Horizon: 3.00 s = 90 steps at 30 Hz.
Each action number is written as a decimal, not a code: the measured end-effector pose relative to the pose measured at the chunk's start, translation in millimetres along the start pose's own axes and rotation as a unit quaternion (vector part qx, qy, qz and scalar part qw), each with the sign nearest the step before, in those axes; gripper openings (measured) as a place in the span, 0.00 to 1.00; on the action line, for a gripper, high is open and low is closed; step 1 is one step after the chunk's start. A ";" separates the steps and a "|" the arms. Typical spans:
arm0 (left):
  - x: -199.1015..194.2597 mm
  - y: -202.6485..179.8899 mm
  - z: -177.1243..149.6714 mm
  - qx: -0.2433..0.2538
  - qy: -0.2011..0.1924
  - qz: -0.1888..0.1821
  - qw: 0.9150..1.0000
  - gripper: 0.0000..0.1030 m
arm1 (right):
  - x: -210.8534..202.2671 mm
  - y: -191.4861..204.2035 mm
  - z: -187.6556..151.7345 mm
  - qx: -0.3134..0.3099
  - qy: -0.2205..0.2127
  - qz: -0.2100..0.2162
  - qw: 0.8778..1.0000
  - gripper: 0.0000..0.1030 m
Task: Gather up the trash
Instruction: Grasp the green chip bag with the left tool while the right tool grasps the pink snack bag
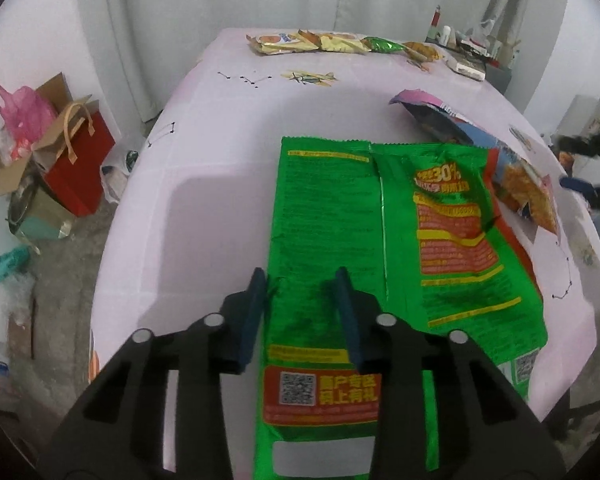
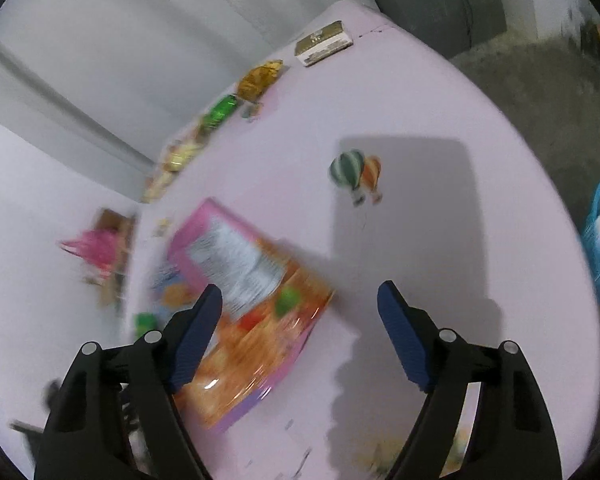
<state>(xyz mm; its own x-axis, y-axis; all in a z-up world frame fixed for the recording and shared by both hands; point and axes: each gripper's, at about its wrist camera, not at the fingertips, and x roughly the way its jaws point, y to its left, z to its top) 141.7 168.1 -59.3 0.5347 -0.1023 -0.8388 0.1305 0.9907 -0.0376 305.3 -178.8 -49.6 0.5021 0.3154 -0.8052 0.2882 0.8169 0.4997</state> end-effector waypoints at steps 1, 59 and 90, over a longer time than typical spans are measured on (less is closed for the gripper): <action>-0.6 0.5 -0.4 0.000 -0.002 0.002 1.000 0.27 | 5.7 2.1 3.0 -0.010 0.007 -0.012 1.000 0.70; -22.9 -107.0 28.9 0.002 -0.022 -0.058 0.998 0.02 | -79.6 -114.8 -132.4 0.144 -0.027 0.179 0.973 0.13; -34.3 -43.8 18.2 -0.057 -0.072 -0.057 0.994 0.02 | -97.5 -16.4 -81.5 -0.038 -0.053 0.038 0.997 0.51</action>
<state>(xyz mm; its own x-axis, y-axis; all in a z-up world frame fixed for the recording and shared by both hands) 132.8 126.6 -19.0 0.6365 -0.2176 -0.7399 0.1057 0.9749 -0.1958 185.2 -183.5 -5.3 0.6054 0.3284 -0.7250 0.1851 0.8279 0.5295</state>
